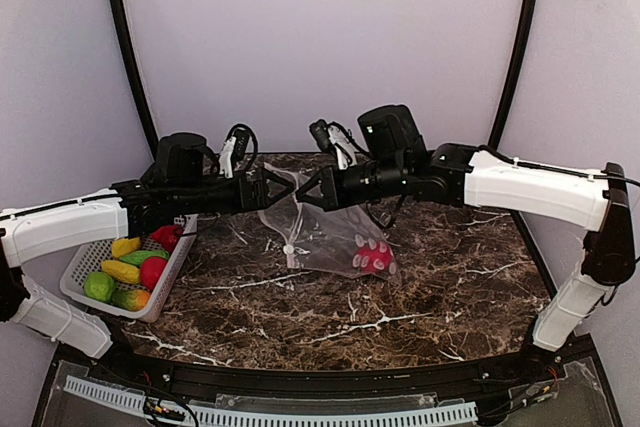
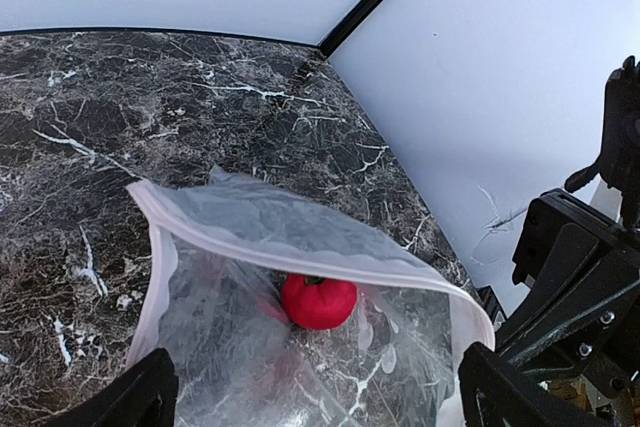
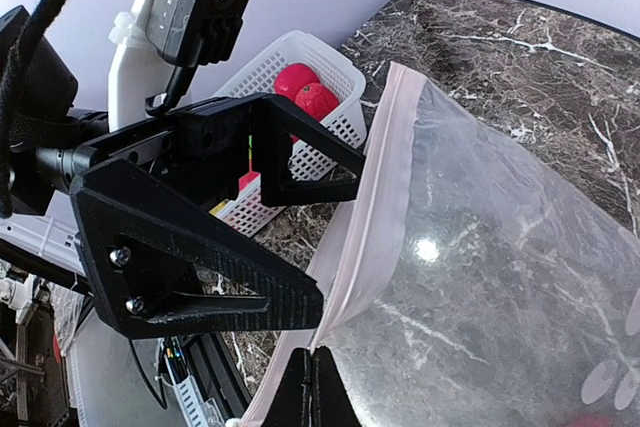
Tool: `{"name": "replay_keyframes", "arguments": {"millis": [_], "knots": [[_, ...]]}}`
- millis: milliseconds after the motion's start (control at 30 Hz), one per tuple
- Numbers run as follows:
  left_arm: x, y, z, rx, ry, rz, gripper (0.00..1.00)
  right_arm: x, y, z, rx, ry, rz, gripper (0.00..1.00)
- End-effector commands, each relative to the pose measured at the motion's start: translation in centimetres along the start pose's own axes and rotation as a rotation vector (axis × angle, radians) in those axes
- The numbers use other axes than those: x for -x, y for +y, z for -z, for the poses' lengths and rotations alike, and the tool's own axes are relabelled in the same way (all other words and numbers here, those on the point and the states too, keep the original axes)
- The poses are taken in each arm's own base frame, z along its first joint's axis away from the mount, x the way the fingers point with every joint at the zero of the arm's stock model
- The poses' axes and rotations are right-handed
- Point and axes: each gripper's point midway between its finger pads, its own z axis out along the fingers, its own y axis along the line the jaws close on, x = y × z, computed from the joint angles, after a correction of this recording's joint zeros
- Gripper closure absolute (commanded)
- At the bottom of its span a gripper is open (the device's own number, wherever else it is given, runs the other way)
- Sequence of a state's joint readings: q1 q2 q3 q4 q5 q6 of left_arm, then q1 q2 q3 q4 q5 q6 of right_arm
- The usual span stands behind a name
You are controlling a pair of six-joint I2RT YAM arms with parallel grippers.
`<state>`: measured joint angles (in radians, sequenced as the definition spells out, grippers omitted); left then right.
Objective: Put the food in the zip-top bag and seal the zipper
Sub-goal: Pick up the fake fruit from the bin.
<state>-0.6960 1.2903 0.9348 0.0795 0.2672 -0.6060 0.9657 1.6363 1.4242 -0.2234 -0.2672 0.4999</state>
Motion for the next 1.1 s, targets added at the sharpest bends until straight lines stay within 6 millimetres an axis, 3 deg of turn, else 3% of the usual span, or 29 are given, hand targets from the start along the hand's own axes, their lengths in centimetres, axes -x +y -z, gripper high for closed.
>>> {"name": "replay_keyframes", "arguments": {"millis": [0,233,433,700,900,1067], "knots": [[1.2,-1.6,0.6,-0.049,-0.031,-0.031,0.01,1.0,0.2,0.5,0.017,-0.043,0.002,1.00],[1.6,-1.9,1.8,-0.035,-0.052,-0.062,0.01,0.9,-0.7,0.7,-0.011,-0.049,-0.008,1.00],[1.1,-0.6,4.7,0.086,-0.026,-0.090,0.01,0.9,-1.5,1.1,-0.044,-0.061,-0.017,1.00],[-1.4,5.4,11.0,0.404,0.109,-0.120,0.01,0.9,-2.1,1.3,-0.063,-0.064,-0.022,1.00],[-2.2,11.8,14.9,0.530,0.079,0.070,0.01,0.7,-2.5,1.1,-0.072,-0.059,-0.023,1.00],[-4.0,16.5,16.4,0.618,0.030,0.269,0.01,0.5,-2.7,1.0,-0.077,-0.055,-0.027,1.00]]}}
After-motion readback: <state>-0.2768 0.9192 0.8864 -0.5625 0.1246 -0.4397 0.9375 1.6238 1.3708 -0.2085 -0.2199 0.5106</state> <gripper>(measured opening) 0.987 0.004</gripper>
